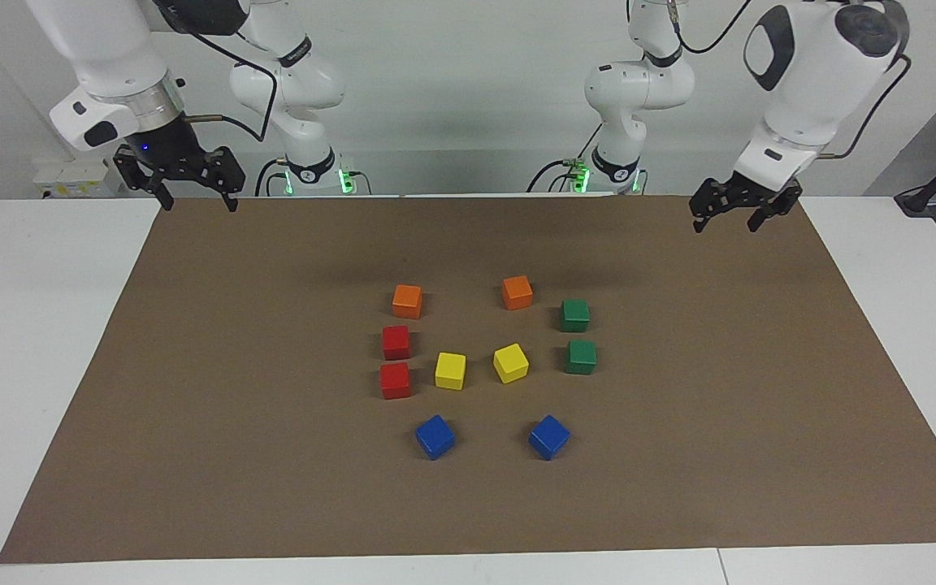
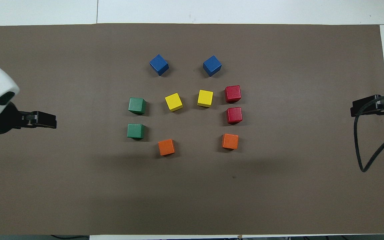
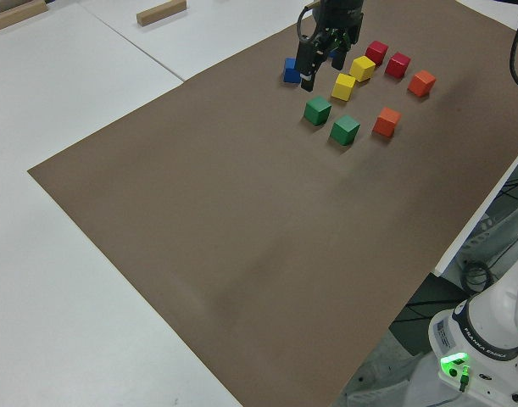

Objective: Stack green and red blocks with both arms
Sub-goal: 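Reach the left gripper to the nearer green cube and grasp it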

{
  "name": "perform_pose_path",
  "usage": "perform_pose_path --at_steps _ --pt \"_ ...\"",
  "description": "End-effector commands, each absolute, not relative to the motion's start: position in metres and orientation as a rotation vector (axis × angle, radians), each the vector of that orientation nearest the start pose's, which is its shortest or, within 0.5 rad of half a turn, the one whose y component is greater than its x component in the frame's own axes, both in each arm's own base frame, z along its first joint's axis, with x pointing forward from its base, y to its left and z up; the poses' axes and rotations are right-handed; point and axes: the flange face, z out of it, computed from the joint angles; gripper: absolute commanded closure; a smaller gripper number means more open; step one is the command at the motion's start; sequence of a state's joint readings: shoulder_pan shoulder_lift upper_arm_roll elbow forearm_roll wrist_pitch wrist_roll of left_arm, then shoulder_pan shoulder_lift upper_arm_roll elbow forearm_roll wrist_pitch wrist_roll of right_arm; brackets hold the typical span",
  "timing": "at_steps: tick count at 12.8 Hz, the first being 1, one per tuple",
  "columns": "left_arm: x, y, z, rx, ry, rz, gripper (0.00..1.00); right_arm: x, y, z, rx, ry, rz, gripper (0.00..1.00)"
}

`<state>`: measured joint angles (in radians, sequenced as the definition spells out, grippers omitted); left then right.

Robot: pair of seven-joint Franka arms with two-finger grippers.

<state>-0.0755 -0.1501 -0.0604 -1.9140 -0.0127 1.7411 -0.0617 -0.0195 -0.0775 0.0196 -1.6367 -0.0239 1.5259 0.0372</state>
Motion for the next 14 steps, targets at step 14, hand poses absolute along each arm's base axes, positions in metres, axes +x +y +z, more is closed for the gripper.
perform_pose_path --at_steps 14 --pt "0.506 -0.207 0.390 -3.150 0.171 -0.049 0.00 0.518 0.014 0.612 -3.156 0.078 0.050 0.00"
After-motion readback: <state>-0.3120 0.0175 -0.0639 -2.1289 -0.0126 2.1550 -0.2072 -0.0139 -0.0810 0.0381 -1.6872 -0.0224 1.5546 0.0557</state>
